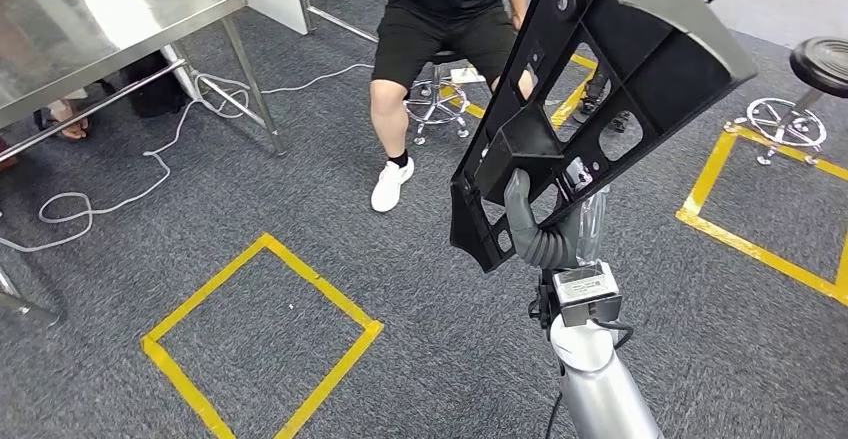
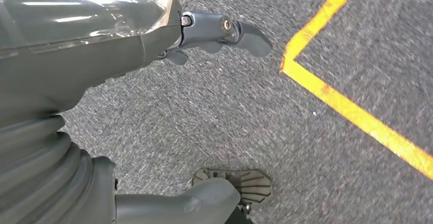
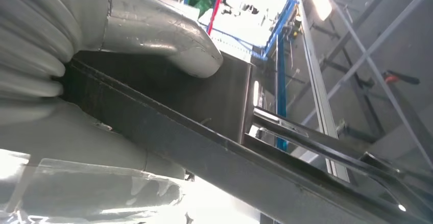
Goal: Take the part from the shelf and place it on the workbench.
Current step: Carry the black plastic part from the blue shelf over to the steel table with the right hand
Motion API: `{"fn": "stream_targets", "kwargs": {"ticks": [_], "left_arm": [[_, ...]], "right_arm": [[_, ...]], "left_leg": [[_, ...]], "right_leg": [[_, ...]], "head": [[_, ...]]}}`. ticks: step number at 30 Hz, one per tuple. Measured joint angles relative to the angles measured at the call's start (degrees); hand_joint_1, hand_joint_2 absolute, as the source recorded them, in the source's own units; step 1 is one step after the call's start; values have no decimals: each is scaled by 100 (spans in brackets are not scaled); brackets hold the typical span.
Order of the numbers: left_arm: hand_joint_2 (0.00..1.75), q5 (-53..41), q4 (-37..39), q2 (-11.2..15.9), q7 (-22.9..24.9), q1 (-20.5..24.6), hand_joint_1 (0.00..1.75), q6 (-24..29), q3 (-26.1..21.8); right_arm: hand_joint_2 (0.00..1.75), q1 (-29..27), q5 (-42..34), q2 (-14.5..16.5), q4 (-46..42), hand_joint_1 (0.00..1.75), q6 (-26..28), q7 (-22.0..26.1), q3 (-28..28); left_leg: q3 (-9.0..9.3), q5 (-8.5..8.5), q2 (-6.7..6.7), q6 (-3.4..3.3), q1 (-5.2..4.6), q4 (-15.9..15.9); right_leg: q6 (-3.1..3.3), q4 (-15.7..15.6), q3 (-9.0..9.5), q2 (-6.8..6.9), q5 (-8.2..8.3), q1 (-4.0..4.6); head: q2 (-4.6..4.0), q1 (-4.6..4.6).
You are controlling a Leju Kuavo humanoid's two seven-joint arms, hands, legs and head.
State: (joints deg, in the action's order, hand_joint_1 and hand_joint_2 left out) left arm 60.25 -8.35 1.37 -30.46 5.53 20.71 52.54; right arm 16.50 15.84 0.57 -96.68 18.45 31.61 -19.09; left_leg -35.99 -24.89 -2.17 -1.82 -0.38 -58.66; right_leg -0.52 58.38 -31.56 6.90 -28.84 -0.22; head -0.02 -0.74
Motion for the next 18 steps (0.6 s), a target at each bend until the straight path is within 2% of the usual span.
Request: {"fn": "stream_targets", "kwargs": {"ticks": [1, 3, 4, 5, 6, 7, 8, 9, 11, 12, 13, 14, 15, 16, 17, 18], "left_arm": [[175, 2, 0, -2, -2, -6, 0, 7, 0], [175, 10, 0, -7, -3, -5, 0, 22, 0], [175, 14, 0, -10, -3, 3, 0, 26, 0], [175, 18, 0, -10, -2, 14, 0, 28, 0], [175, 18, 0, -10, -1, 21, 0, 29, 0], [175, 18, 0, -11, 1, 21, 0, 31, 0], [175, 18, 0, -15, 2, 16, 0, 33, 0], [175, 18, 0, -21, 3, 13, 0, 35, 0], [175, 18, 0, -32, 2, 12, 0, 38, 0], [175, 18, 0, -34, 0, 12, 0, 40, 0], [175, 18, 0, -34, -2, 8, 0, 42, 0], [175, 18, 0, -34, -4, -3, 0, 44, 0], [175, 18, 0, -34, -5, -18, 0, 46, 0], [175, 18, 0, -36, -4, -33, 0, 49, 1], [175, 18, 0, -38, -2, -41, 0, 54, 1], [175, 18, 1, -40, 3, -40, 0, 60, 2]], "right_arm": [[175, 8, -5, 6, 5, 175, 0, -1, 1], [175, 28, -21, 16, 13, 175, 0, 1, 5], [175, 32, -30, 14, 20, 175, 0, 2, 7], [175, 31, -36, 8, 32, 175, 0, 3, 9], [175, 26, -42, -1, 49, 175, 0, 2, 11], [175, 21, -43, -11, 67, 175, 0, 1, 13], [175, 18, -45, -20, 82, 175, 0, 0, 14], [175, 17, -48, -24, 91, 175, 1, 0, 15], [175, 19, -53, -25, 98, 175, 2, 3, 15], [175, 21, -55, -26, 101, 175, 3, 5, 15], [175, 22, -56, -26, 104, 175, 4, 8, 15], [175, 24, -57, -25, 107, 175, 4, 10, 16], [175, 30, -59, -24, 108, 175, 4, 11, 16], [175, 37, -62, -21, 108, 175, 5, 12, 17], [175, 46, -67, -17, 108, 175, 7, 13, 18], [175, 52, -73, -15, 108, 175, 8, 16, 20]], "left_leg": [[36, 20, 69, -28, 7, 49], [126, 66, 192, -91, 43, 151], [144, 75, 255, -112, 57, 175], [146, 77, 327, -128, 62, 179], [145, 75, 407, -137, 63, 178], [146, 73, 494, -137, 63, 176], [150, 71, 580, -133, 65, 172], [157, 66, 664, -124, 69, 166], [152, 38, 828, -80, 68, 121], [135, 19, 894, -47, 64, 89], [110, 4, 950, -13, 61, 63], [84, -2, 1000, 22, 64, 48], [65, -3, 1046, 52, 82, 51], [49, -16, 1025, 79, 93, 32], [10, -68, 913, 109, 95, -50], [-70, -168, 746, 135, 94, -224]], "right_leg": [[-28, 20, 8, -26, -25, -1], [-31, 339, -112, -283, -190, -5], [-9, 677, -274, -463, -326, -29], [14, 1069, -480, -575, -472, -39], [17, 1406, -676, -626, -574, -49], [-6, 1579, -801, -647, -596, -54], [-50, 1539, -822, -659, -524, -58], [-106, 1277, -730, -685, -369, -69], [-196, 499, -407, -896, -7, -114], [-197, 222, -286, -985, 110, -132], [-176, 80, -224, -1049, 163, -138], [-131, 57, -211, -1036, 172, -127], [-85, 54, -204, -970, 178, -127], [-51, 44, -191, -919, 183, -129], [-5, 32, -173, -858, 183, -136], [33, 19, -152, -798, 178, -145]], "head": [[0, 5], [1, 14], [1, 25], [1, 29], [1, 39], [1, 39], [1, 40], [0, 41], [0, 43], [0, 44], [0, 42], [0, 41], [0, 38], [0, 36], [0, 23], [0, 5]]}}
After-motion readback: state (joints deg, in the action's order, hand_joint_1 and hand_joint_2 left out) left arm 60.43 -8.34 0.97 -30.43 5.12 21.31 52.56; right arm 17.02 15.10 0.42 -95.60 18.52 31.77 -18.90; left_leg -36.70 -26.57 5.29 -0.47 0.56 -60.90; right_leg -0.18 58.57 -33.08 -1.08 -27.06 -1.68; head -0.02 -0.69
